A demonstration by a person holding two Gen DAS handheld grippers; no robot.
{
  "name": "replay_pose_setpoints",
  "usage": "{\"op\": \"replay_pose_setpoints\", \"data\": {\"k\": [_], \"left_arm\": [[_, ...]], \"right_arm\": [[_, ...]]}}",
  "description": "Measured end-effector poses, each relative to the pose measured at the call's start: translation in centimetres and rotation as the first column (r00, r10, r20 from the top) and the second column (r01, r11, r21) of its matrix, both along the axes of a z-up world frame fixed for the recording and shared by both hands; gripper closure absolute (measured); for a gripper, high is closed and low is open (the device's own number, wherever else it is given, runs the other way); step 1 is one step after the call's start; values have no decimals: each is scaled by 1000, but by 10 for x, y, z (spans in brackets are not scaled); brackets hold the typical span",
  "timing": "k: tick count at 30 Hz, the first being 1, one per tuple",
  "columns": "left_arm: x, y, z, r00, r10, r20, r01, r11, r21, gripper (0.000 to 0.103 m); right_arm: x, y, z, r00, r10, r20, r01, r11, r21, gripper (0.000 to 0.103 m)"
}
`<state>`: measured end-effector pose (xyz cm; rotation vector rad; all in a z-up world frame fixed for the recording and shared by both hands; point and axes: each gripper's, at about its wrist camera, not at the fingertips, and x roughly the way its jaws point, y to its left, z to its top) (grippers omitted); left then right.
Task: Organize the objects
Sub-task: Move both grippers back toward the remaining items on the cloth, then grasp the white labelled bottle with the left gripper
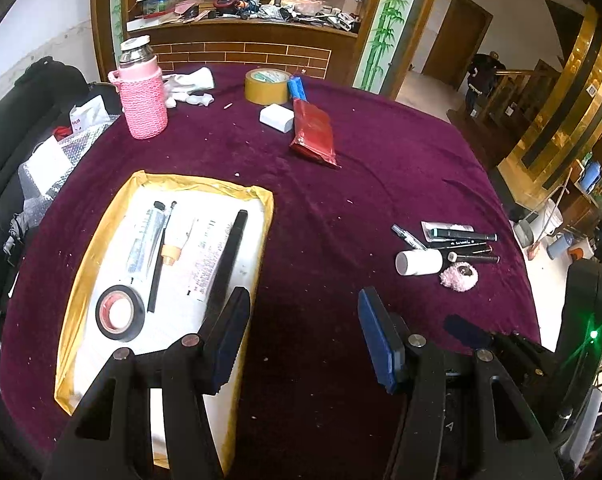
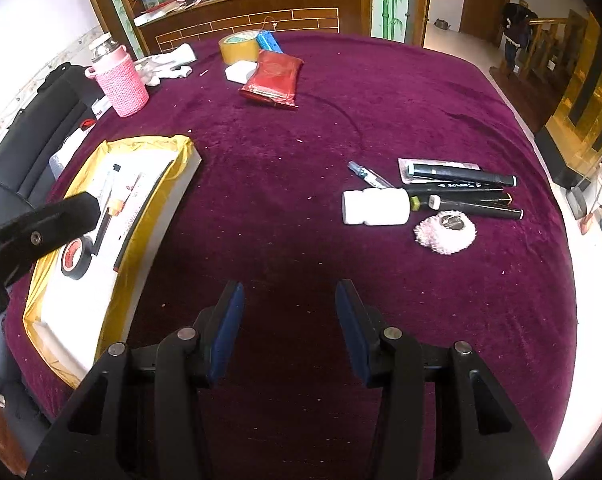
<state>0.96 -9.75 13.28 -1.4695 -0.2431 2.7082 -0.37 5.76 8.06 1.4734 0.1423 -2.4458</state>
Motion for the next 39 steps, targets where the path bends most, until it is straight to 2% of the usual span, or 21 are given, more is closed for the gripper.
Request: {"op": "replay_pose_setpoints", "data": {"k": [10,15,19,21,22,24,25,26,27,29,32,34,35,37,39], "left_arm": [[-9,38,-19,997,-53,57,55,998,-21,53],[-24,52,-36,993,-76,94,78,997,-18,53],[-49,65,-41,987,-116,107,115,993,20,53],[-66,78,-41,985,-149,89,150,989,-9,53],[-74,88,-41,981,-184,68,187,982,-39,53],[-84,111,-46,955,-295,41,297,949,-108,53],[-86,123,-50,935,-352,39,354,925,-136,53],[-87,138,-58,905,-423,42,424,891,-164,54],[-88,146,-62,888,-458,46,458,870,-183,54],[-91,168,-79,845,-531,72,529,806,-267,54],[-96,188,-95,806,-584,95,579,747,-326,54],[-102,196,-103,798,-591,115,589,728,-351,54],[-106,199,-107,798,-590,125,592,726,-350,54],[-112,203,-115,804,-577,144,587,729,-353,54],[-114,204,-120,814,-561,153,577,745,-336,54]], "right_arm": [[-9,47,-11,998,-63,31,64,998,-29,57],[-18,96,-18,985,-164,54,166,985,-36,57],[-25,139,-22,964,-255,81,260,964,-56,57],[-26,154,-22,954,-286,85,291,955,-57,57],[-27,160,-22,951,-297,86,303,951,-57,57],[-26,170,-23,944,-317,94,324,944,-66,57],[-26,174,-23,941,-323,100,330,941,-70,57],[-25,176,-23,941,-323,102,331,941,-69,57],[-24,178,-23,941,-323,100,330,942,-65,57],[-21,184,-22,940,-327,96,333,941,-60,57],[-20,195,-22,935,-342,99,349,935,-60,57],[-19,202,-23,930,-354,101,361,931,-60,57],[-19,206,-24,927,-360,103,367,929,-59,57],[-19,212,-25,922,-371,110,379,923,-61,57],[-20,217,-27,917,-380,119,389,919,-64,57]]}}
